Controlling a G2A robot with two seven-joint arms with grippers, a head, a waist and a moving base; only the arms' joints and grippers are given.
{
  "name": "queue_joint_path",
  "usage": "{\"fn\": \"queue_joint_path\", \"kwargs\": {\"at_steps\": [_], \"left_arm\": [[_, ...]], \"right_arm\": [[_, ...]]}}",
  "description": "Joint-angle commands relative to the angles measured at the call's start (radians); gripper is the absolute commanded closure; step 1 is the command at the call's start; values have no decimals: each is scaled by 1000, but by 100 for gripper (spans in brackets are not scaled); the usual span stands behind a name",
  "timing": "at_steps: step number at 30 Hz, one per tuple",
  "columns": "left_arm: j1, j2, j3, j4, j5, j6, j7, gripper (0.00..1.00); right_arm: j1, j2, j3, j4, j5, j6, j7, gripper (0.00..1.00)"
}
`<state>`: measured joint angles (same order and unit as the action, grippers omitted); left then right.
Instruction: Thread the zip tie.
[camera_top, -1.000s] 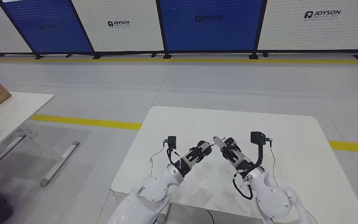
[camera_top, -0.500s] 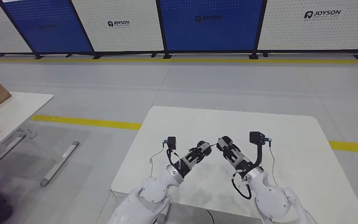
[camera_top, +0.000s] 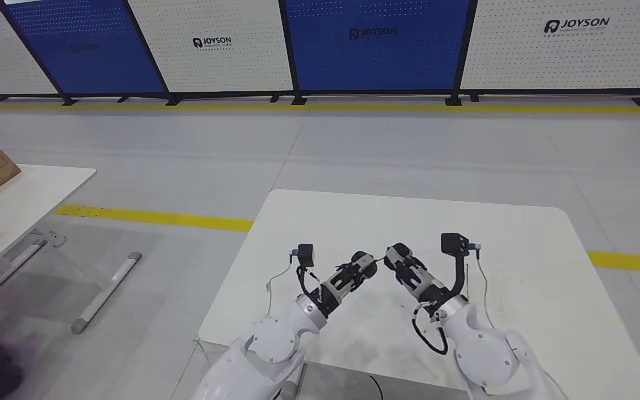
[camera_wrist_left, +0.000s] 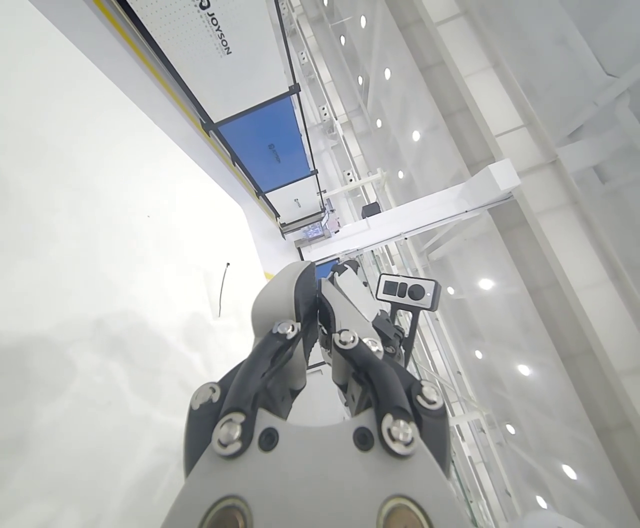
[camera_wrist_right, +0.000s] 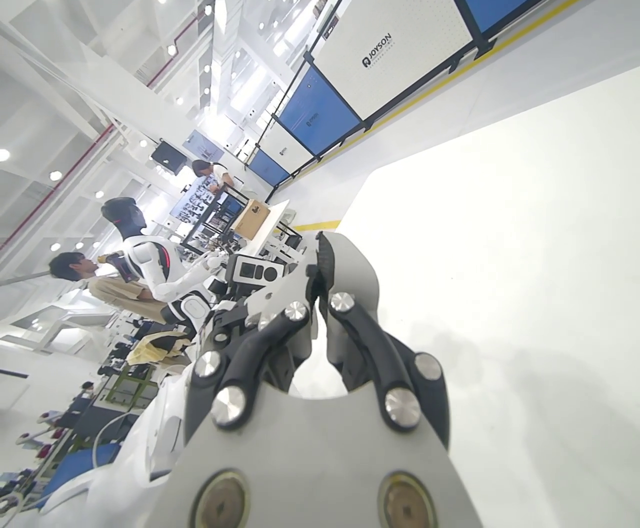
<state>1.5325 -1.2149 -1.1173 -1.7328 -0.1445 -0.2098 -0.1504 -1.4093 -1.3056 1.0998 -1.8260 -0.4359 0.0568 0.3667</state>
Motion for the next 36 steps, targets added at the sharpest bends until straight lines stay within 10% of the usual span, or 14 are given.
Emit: {"fn": "queue_joint_path", "kwargs": {"at_steps": [1, 7, 11, 21, 31, 36], "left_arm": [[0, 0, 0, -2, -1, 6, -3, 67], [-1, 1, 0, -2, 3, 12, -7, 0], [3, 1, -8, -6, -5, 10, 2, 0], [5, 1, -19, -8, -16, 4, 7, 61], [0, 0, -17, 0, -14, -1, 13, 100], [0, -1, -15, 3, -10, -6, 14, 100]], "right_arm": [[-2, 1, 1, -2, -5, 4, -1, 100], [0, 1, 2, -1, -16, 17, -1, 100], [5, 1, 1, 6, -35, 32, -9, 100], [10, 0, 9, 15, -40, 42, -23, 100], [3, 0, 9, 15, -44, 38, -26, 100], [2, -1, 8, 16, -43, 34, -33, 100]]}}
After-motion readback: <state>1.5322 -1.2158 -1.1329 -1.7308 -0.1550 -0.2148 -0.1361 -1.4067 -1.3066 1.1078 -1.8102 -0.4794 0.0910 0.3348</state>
